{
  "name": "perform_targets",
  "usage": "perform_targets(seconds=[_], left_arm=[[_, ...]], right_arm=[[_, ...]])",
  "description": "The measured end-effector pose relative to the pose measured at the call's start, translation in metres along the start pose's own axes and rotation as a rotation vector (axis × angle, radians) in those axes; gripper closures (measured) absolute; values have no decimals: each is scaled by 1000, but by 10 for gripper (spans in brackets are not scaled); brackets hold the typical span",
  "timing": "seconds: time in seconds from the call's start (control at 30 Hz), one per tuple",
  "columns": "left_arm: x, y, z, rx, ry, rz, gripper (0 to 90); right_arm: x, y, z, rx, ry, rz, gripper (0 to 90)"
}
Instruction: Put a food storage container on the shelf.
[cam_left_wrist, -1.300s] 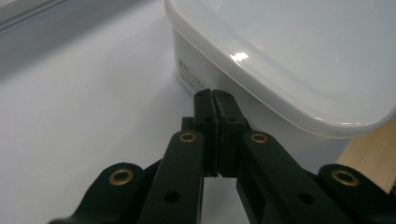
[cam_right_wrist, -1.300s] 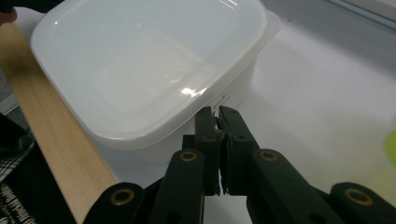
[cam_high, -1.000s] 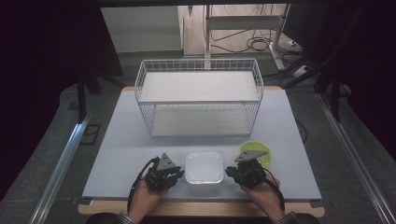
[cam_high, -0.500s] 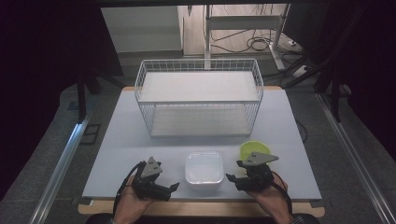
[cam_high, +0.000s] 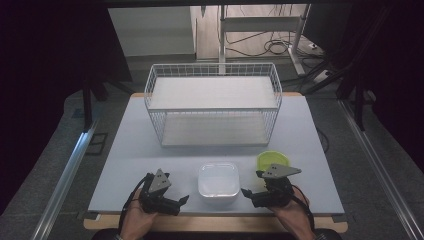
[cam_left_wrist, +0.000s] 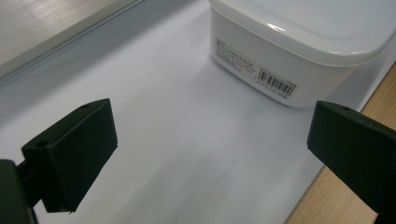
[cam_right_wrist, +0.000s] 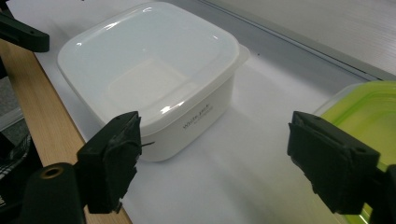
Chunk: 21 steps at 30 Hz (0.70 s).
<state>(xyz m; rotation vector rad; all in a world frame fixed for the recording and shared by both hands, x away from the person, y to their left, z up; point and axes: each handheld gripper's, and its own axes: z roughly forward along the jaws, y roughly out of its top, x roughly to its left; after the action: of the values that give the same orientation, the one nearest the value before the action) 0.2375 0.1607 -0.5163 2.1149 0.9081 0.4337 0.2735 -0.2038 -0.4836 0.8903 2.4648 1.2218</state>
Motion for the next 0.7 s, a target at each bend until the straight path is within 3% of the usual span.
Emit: perform_targets(seconds=[0.17, 0.37, 0.53, 0.57, 0.63, 0.7], left_arm=[[-3, 3, 4, 6, -10, 15, 10], [-9, 12, 9, 30, 2, 5, 6], [-4, 24, 10, -17, -62, -41, 3], [-4, 24, 10, -17, -62, -41, 7], [-1, 30, 10, -46, -118, -66, 14], [-2, 33, 12, -45, -130, -64, 26]], right_arm=[[1, 1, 4, 5, 24, 8, 134], [3, 4, 8, 16, 46, 10, 90], [7, 8, 13, 43, 62, 18, 35], [7, 8, 13, 43, 62, 18, 35], [9, 12, 15, 56, 72, 42, 35], [10, 14, 18, 71, 70, 42, 60]])
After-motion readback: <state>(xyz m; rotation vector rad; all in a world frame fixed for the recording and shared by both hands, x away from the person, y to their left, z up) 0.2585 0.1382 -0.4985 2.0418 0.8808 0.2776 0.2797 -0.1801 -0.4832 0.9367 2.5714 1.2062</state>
